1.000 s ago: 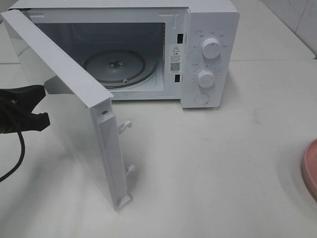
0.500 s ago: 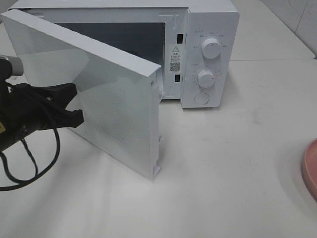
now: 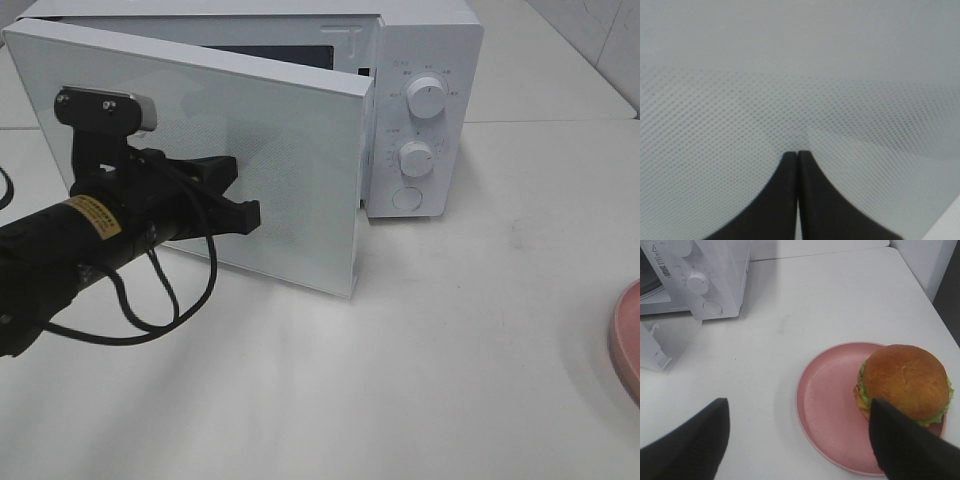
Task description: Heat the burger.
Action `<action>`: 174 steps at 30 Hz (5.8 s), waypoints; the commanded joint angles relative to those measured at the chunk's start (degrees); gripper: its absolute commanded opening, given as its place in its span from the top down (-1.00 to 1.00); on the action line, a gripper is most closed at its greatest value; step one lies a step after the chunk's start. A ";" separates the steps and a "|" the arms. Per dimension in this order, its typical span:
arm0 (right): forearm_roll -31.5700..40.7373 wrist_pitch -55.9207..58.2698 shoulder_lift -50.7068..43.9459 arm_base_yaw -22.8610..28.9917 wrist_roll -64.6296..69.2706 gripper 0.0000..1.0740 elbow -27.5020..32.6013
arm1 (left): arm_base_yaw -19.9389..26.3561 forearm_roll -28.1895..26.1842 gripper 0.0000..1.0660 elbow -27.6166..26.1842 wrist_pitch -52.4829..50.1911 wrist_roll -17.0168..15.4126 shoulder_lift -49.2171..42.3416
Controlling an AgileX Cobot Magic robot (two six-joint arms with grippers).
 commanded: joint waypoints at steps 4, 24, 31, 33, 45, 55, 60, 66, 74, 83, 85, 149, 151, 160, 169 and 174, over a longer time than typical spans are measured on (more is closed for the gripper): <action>0.11 -0.29 -1.60 -0.46 -0.40 -0.39 0.17 | -2.69 -4.30 1.00 -5.96 4.93 4.18 1.20; 0.11 -0.29 -1.60 -0.46 -0.40 -0.39 0.17 | -3.90 -13.24 1.00 -25.67 13.92 10.37 10.43; 0.11 -0.29 -1.60 -0.46 -0.40 -0.39 0.17 | -3.90 -15.58 1.00 -32.20 15.24 13.81 13.81; 0.11 -0.29 -1.60 -0.46 -0.40 -0.39 0.17 | -3.90 -16.90 1.00 -34.03 15.41 14.21 14.84; 0.11 -0.29 -1.60 -0.46 -0.40 -0.39 0.17 | -4.70 -16.79 1.00 -37.53 21.60 18.16 15.76; 0.11 -0.29 -1.60 -0.46 -0.40 -0.39 0.17 | -7.16 -16.67 0.92 -35.70 42.00 21.72 9.85; 0.11 -0.29 -1.60 -0.46 -0.40 -0.39 0.17 | -7.16 -16.67 0.41 -35.64 54.20 21.66 7.28; 0.11 -0.29 -1.60 -0.46 -0.40 -0.39 0.17 | -7.16 -16.67 -0.74 -35.70 67.04 21.49 4.81; 0.11 -0.29 -1.60 -0.46 -0.40 -0.39 0.17 | -7.05 -11.46 -0.89 -35.70 91.27 21.49 -0.34; 0.11 -0.29 -1.60 -0.46 -0.40 -0.39 0.17 | -7.05 -8.94 -0.89 -35.70 104.39 19.19 -3.04; 0.11 -0.29 -1.60 -0.46 -0.40 -0.39 0.17 | -7.05 -6.76 -0.89 -35.70 106.17 17.19 -3.38; 0.11 -0.29 -1.60 -0.46 -0.40 -0.39 0.17 | 37.59 0.92 -0.89 4.53 113.33 6.88 -74.71; 0.11 -0.29 -1.60 -0.46 -0.40 -0.39 0.17 | 37.47 3.27 -0.89 4.64 113.33 3.61 -79.24; 0.11 -0.29 -1.60 -0.46 -0.40 -0.39 0.17 | 37.47 3.55 -0.89 4.64 113.27 3.50 -89.84; 0.11 -0.29 -1.60 -0.46 -0.40 -0.39 0.17 | 37.47 3.61 -0.89 4.64 113.22 3.50 -105.31; 0.11 -0.29 -1.38 -0.46 -0.46 -0.39 0.17 | 37.47 3.38 -0.88 4.64 113.22 3.67 -104.91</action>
